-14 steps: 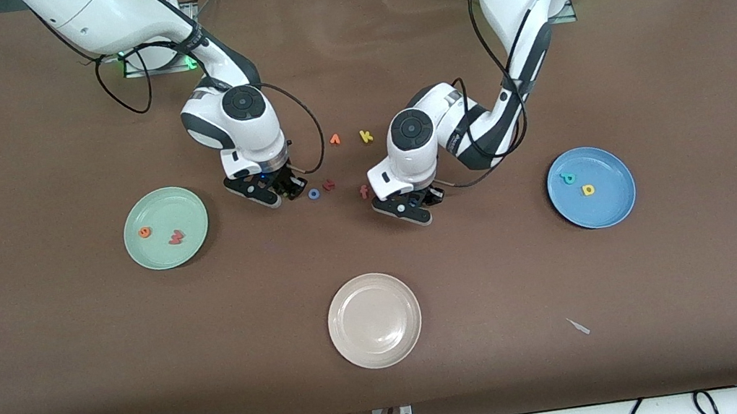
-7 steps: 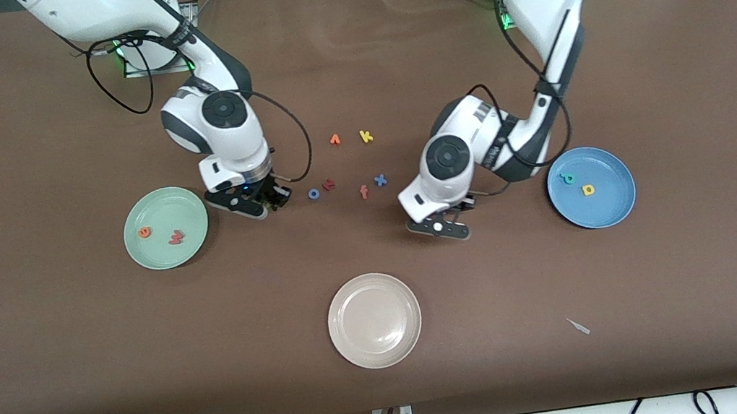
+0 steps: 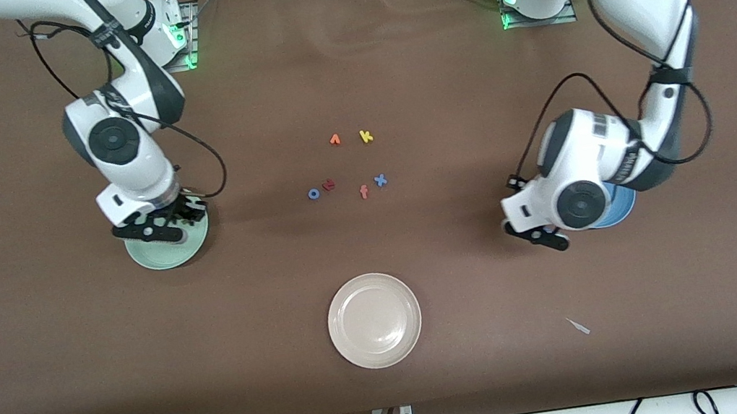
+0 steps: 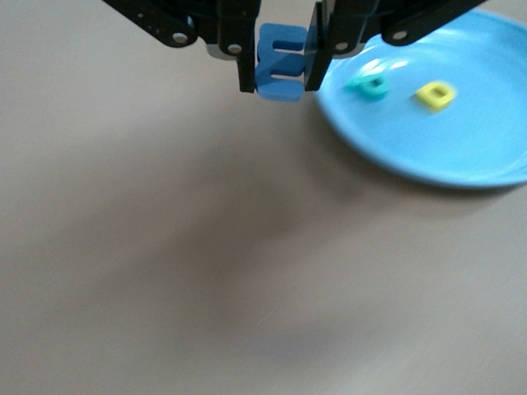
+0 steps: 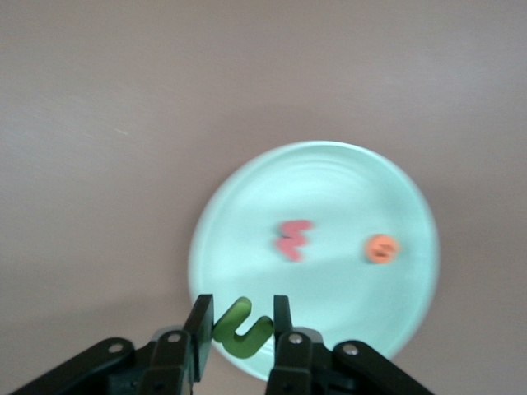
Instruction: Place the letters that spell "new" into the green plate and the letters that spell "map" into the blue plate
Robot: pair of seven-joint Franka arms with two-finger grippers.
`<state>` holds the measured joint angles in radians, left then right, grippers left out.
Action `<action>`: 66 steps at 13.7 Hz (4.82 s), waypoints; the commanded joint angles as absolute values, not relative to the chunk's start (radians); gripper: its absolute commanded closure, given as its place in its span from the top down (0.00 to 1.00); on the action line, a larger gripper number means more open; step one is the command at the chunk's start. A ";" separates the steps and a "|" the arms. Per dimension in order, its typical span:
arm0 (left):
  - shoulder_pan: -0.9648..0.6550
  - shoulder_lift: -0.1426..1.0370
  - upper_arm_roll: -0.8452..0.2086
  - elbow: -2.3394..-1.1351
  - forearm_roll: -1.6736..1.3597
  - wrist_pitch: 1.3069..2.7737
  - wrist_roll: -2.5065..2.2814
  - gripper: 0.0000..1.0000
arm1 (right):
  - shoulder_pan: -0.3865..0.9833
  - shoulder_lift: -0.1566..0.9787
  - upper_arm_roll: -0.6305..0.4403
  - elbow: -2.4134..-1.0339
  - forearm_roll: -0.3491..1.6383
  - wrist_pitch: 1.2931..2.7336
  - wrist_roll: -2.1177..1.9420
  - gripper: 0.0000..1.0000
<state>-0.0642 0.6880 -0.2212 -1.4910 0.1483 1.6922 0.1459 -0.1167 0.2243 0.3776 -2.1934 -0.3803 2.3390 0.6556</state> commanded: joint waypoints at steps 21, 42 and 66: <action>0.238 0.553 -0.213 -1.316 0.276 1.426 0.302 1.00 | -0.150 0.066 0.247 -1.589 0.025 1.614 0.132 1.00; 0.107 0.023 -0.087 -1.667 -0.001 1.609 -0.077 1.00 | 0.012 0.044 0.066 -1.534 0.032 1.491 0.133 1.00; 0.124 0.048 -0.110 -1.637 0.002 1.574 -0.080 1.00 | 0.025 0.052 0.074 -1.532 0.029 1.463 0.138 1.00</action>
